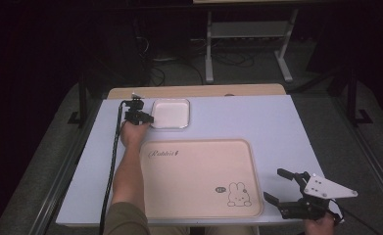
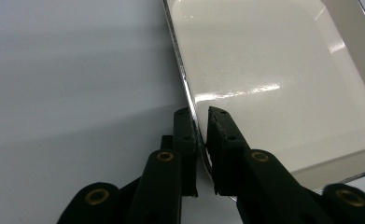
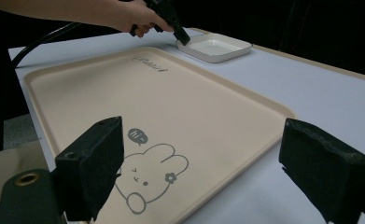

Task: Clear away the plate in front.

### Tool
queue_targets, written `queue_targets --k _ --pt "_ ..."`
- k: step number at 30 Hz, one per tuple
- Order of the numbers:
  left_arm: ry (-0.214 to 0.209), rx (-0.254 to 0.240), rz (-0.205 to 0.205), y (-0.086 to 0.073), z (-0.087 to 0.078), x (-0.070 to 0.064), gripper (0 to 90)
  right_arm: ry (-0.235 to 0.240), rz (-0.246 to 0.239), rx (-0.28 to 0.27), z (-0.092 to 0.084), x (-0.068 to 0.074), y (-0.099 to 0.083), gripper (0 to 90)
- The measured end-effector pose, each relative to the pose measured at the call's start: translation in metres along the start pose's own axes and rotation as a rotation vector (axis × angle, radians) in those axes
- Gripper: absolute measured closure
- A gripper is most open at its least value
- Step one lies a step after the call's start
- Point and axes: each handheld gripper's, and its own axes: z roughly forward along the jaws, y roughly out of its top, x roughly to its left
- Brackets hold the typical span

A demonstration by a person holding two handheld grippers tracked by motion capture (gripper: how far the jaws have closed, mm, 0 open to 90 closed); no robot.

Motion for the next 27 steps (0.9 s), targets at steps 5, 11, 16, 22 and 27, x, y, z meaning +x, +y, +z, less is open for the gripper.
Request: queue_targets --k 5,11,16,22,27 --pt "-0.055 -0.055 -0.115 -0.004 -0.001 0.004 87.1 -0.001 0.006 -0.003 0.0 0.0 0.0 13.1" --pt "-0.073 -0.081 -0.169 -0.007 -0.003 0.005 89.0 -0.007 0.007 -0.003 0.0 0.0 0.0 13.1" --pt "-0.076 -0.087 -0.179 -0.008 -0.004 0.005 89.1 -0.01 0.012 -0.004 -0.001 -0.001 -0.001 13.1" --pt "-0.096 -0.105 -0.191 -0.009 -0.013 0.004 89.0 -0.023 0.022 -0.002 -0.001 0.0 -0.001 13.1" --pt "-0.12 -0.14 -0.186 -0.008 -0.026 0.001 89.1 -0.024 0.028 -0.009 -0.002 0.0 -0.002 13.1"
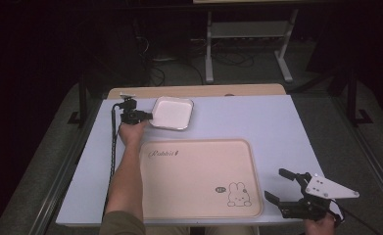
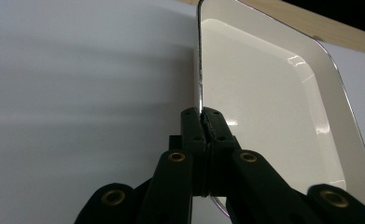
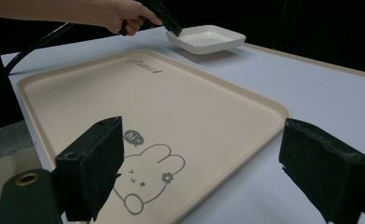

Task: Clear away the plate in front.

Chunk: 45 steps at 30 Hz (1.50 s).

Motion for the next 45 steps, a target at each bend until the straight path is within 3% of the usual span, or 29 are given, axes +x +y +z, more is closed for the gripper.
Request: queue_targets --k 6,16,26,31,45 --pt "-0.038 -0.025 0.026 -0.003 -0.015 -0.01 89.1 0.002 0.001 0.003 0.0 0.001 0.0 13.1" --pt "-0.082 -0.068 0.014 -0.011 -0.039 -0.013 89.1 0.006 -0.003 0.022 0.003 0.002 0.0 13.1" --pt "-0.113 -0.079 0.035 -0.013 -0.059 -0.02 89.1 0.007 -0.004 0.021 0.003 0.002 0.0 13.1" --pt "-0.138 -0.082 0.046 -0.02 -0.07 -0.026 89.1 0.009 -0.005 0.021 0.003 0.002 0.0 13.1" --pt "-0.153 -0.079 0.058 -0.04 -0.089 -0.032 89.1 0.02 -0.007 0.02 0.004 0.002 0.0 13.1"
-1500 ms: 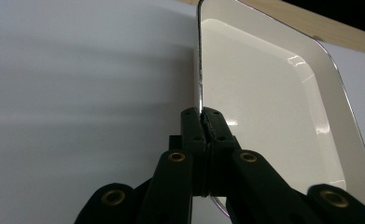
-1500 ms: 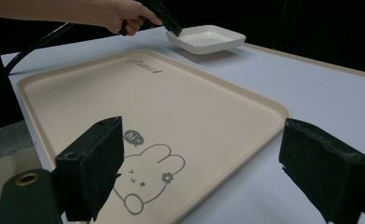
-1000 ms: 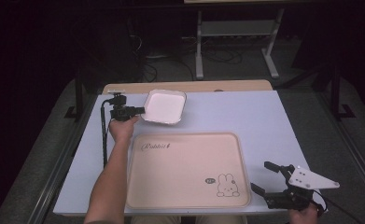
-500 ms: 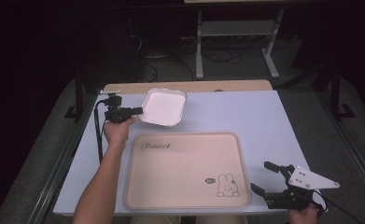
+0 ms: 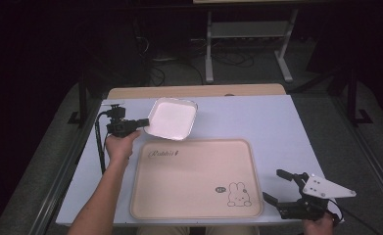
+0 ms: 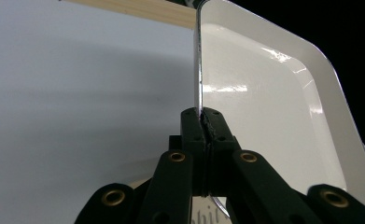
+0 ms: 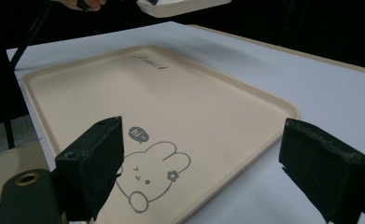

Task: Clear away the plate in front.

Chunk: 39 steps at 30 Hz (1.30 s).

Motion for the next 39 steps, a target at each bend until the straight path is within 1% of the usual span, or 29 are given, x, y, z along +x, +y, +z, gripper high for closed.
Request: queue_targets --k 3,7,11,15,17,22,28,34,39 --pt "-0.002 0.008 0.01 -0.004 -0.003 -0.003 89.0 0.004 0.0 0.003 0.0 0.0 0.0 13.1" --pt "-0.003 0.013 0.012 -0.01 -0.007 -0.006 89.0 0.009 -0.002 0.002 0.0 0.0 0.0 13.1" --pt "0.004 0.02 0.018 -0.015 -0.01 -0.009 89.0 0.013 -0.003 -0.001 0.0 0.0 0.0 13.1" --pt "-0.006 0.02 0.018 -0.02 -0.013 -0.014 89.1 0.016 -0.005 -0.005 0.0 0.0 0.001 13.1" --pt "-0.009 0.025 0.025 -0.022 -0.015 -0.016 89.0 0.017 -0.004 -0.005 0.0 0.0 0.001 13.1" --pt "-0.021 0.02 0.022 -0.028 -0.019 -0.021 89.1 0.02 -0.006 -0.006 0.001 0.0 0.001 13.1" --pt "-0.03 0.018 0.017 -0.035 -0.023 -0.023 89.0 0.024 -0.008 -0.005 0.001 0.0 0.001 13.1" --pt "-0.033 0.02 0.015 -0.045 -0.027 -0.025 89.0 0.028 -0.01 -0.006 0.001 0.0 0.001 13.1" --pt "-0.035 0.03 0.011 -0.056 -0.026 -0.028 89.0 0.031 -0.01 -0.007 0.001 0.0 0.001 13.1"
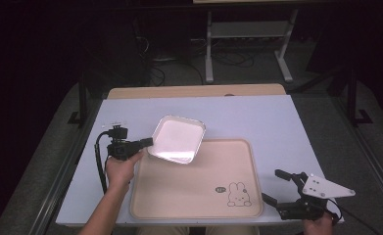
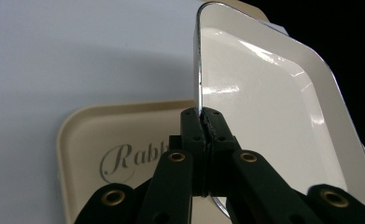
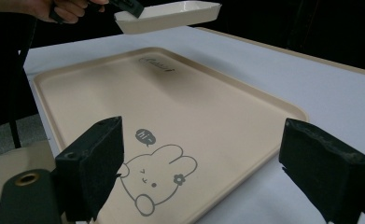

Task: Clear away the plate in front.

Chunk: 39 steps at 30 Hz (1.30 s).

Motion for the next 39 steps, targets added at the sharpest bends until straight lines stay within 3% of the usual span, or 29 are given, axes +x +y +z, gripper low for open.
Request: queue_targets --k 23,35,39 --pt "0.011 0.046 -0.035 -0.043 0.01 -0.003 88.9 0.012 -0.005 0.0 0.001 0.0 0.0 13.1" --pt "0.054 0.063 -0.016 -0.065 0.016 -0.014 88.9 0.014 -0.007 0.0 0.001 0.0 0.001 13.1" --pt "0.098 0.091 -0.014 -0.076 0.022 -0.016 88.8 0.016 -0.008 0.0 0.001 0.0 0.001 13.1"
